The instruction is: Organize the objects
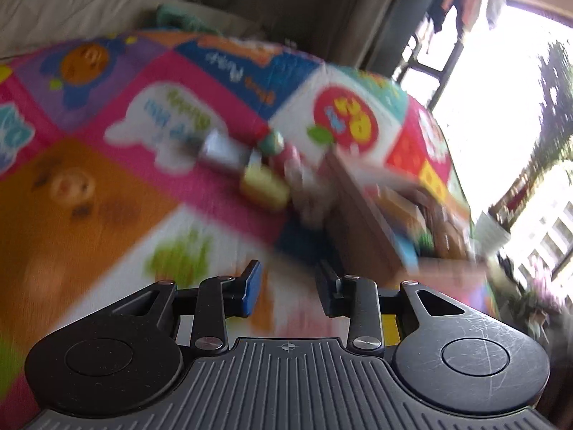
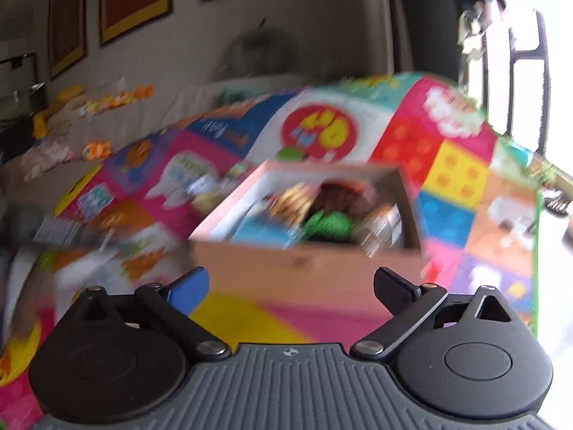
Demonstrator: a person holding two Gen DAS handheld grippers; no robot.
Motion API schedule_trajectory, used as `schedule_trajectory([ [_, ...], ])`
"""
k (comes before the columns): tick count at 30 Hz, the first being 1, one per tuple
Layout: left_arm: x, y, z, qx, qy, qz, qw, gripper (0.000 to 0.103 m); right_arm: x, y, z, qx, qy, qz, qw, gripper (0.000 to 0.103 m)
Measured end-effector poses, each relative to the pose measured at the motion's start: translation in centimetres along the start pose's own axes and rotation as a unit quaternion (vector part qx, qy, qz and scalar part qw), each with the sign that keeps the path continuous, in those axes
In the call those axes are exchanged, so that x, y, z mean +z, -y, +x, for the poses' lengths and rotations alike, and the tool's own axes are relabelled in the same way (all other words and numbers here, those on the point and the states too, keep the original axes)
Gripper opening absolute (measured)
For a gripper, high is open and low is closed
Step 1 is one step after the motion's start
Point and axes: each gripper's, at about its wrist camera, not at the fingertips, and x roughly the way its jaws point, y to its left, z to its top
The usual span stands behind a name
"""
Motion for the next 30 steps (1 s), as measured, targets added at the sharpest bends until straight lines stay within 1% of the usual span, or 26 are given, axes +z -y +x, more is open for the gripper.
schedule_trajectory([
  [1, 1.4, 0.1, 1.1, -0.001, 0.005, -0.007, 1.0, 0.036, -0.6, -0.3, 0.3, 0.007, -0.01, 0.002, 1.0, 0.099],
  [3, 4.7, 0.3, 3.9, -0.003, 0.0, -0.023, 0.9997, 0.036, -1.6, -1.0, 0.9, 0.011, -0.02, -0.002, 1.0, 0.099],
  [5, 7.8, 0.3, 7.1, 0.002, -0.008, -0.04, 0.9992, 0.036, -2.5, -1.8, 1.2, 0.005, -0.014, -0.014, 1.0, 0.099],
  [7, 10.7, 0.8, 10.2, 0.014, -0.007, -0.039, 0.9991, 0.034, -2.9, -2.0, 1.0, 0.005, -0.007, -0.018, 1.0, 0.099],
  [9, 13.0, 1.7, 13.4, 0.027, -0.015, -0.021, 0.9993, 0.033, -3.1, -1.5, 0.5, 0.006, 0.009, -0.002, 1.0, 0.103],
  [12, 15.1, 3.0, 18.1, 0.057, -0.048, 0.011, 0.9972, 0.033, -3.1, -0.4, 0.6, 0.004, 0.011, 0.035, 0.999, 0.103],
  [14, 15.2, 3.6, 20.4, 0.093, -0.067, 0.05, 0.9922, 0.031, -3.0, 0.1, 1.1, 0.004, 0.0, 0.054, 0.999, 0.103],
  [16, 14.5, 4.1, 21.6, 0.111, -0.084, 0.091, 0.986, 0.03, -3.0, 0.5, 1.3, 0.007, -0.005, 0.065, 0.998, 0.103],
  [19, 12.9, 4.7, 21.3, 0.104, -0.104, 0.154, 0.9771, 0.03, -3.0, 0.6, 1.4, 0.012, -0.008, 0.065, 0.998, 0.103],
  [20, 12.2, 4.8, 20.7, 0.098, -0.111, 0.172, 0.9739, 0.03, -3.0, 0.6, 1.5, 0.013, -0.011, 0.064, 0.998, 0.103],
  [22, 10.7, 4.7, 18.5, 0.08, -0.113, 0.196, 0.9708, 0.028, -3.0, 0.6, 1.6, 0.014, -0.016, 0.064, 0.998, 0.103],
  [24, 9.4, 4.2, 16.1, 0.062, -0.121, 0.207, 0.9688, 0.028, -3.0, 0.6, 1.8, 0.013, -0.02, 0.065, 0.998, 0.103],
  [26, 7.9, 3.4, 13.4, 0.046, -0.121, 0.205, 0.9702, 0.028, -3.0, 0.6, 1.9, 0.013, -0.025, 0.064, 0.998, 0.103],
  [30, 4.7, 2.5, 8.2, -0.001, -0.128, 0.216, 0.9681, 0.028, -2.8, 0.5, 2.6, 0.012, -0.046, 0.062, 0.997, 0.103],
])
